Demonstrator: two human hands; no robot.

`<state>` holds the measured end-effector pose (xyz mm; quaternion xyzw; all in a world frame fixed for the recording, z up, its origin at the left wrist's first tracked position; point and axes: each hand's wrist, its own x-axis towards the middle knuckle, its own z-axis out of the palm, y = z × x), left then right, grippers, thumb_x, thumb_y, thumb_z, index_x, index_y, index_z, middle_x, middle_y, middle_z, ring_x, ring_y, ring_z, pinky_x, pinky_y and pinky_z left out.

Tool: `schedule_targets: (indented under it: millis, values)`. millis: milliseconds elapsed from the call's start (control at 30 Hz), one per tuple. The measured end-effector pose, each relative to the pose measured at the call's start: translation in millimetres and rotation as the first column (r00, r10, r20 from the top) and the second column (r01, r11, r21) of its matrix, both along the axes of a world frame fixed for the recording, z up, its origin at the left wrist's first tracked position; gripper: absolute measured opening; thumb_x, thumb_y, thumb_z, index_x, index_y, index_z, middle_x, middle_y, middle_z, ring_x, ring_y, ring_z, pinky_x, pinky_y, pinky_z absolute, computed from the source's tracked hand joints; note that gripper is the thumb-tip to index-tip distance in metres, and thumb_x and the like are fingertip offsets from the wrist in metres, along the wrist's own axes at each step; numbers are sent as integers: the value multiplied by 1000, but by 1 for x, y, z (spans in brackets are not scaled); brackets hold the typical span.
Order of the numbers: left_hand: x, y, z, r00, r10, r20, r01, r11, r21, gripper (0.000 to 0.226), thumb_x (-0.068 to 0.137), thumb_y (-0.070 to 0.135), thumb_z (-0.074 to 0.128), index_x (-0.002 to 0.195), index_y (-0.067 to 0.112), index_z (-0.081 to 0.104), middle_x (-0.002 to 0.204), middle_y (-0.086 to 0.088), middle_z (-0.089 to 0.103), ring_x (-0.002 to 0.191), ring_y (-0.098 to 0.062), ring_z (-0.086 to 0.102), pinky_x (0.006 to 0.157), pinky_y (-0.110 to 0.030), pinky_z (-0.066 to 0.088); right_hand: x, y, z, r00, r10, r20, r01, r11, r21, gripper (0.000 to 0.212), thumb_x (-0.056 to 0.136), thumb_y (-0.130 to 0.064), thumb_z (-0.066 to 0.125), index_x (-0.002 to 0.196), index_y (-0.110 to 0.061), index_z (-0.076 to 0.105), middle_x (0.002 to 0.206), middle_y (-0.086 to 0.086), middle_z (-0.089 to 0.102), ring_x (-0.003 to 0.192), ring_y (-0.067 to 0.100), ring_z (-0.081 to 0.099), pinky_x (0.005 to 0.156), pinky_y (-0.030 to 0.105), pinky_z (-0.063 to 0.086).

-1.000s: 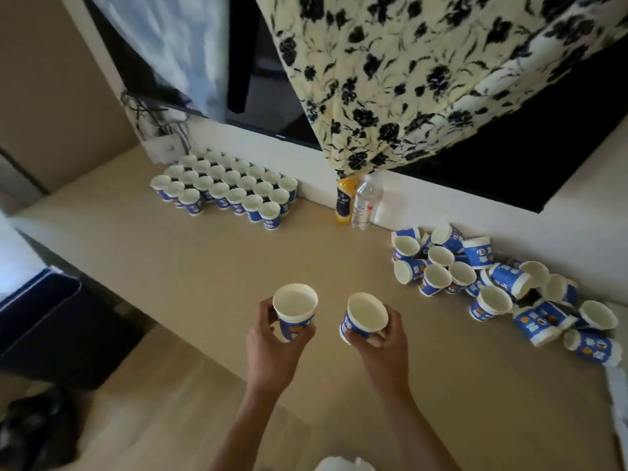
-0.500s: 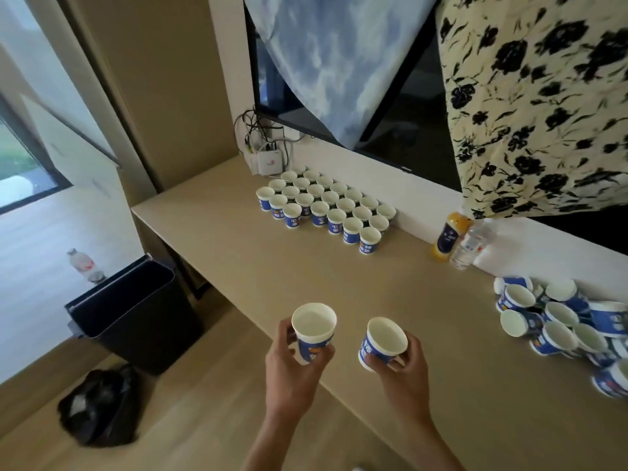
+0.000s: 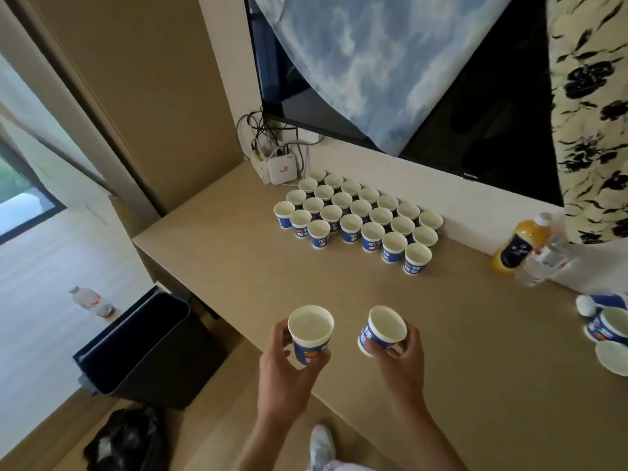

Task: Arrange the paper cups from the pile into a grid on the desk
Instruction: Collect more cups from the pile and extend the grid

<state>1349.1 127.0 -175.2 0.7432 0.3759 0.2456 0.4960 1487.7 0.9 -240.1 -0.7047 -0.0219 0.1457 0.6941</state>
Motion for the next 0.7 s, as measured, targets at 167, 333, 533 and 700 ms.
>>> schedule_targets:
  millis: [167, 333, 533, 700]
  values:
    - [25, 66, 8, 1000, -9, -12, 9, 1000, 0, 53, 71, 24, 88, 114, 33, 59, 104, 22, 69, 101, 2, 63, 80, -12, 46, 16, 62, -1, 1000, 2, 1, -2, 999, -32, 62, 67, 0, 87, 120, -18, 59, 113, -6, 65, 97, 3, 66, 75, 15, 54]
    - [58, 119, -3, 996, -87, -24, 86, 996, -35, 52, 70, 22, 89, 112, 31, 60, 102, 20, 69, 99, 1, 63, 78, -11, 46, 35, 114, -8, 999, -47, -7, 46, 994, -95, 66, 61, -17, 88, 121, -22, 58, 115, -6, 66, 101, 11, 66, 82, 26, 57]
    - [103, 189, -30, 970, -226, -88, 219, 973, -75, 55, 70, 26, 90, 114, 34, 58, 105, 20, 68, 97, 0, 63, 82, -28, 54, 75, 176, -31, 977, -212, 4, 209, 960, -184, 61, 66, -11, 89, 117, -25, 58, 108, -12, 67, 96, 2, 65, 75, 17, 54]
    - [135, 230, -47, 938, -322, -131, 312, 946, -92, 56, 69, 26, 90, 115, 31, 58, 107, 20, 67, 99, -3, 63, 81, -29, 55, 106, 215, -57, 962, -272, 4, 264, 929, -259, 61, 68, -12, 87, 120, -21, 58, 109, -9, 67, 94, -5, 62, 74, 9, 48]
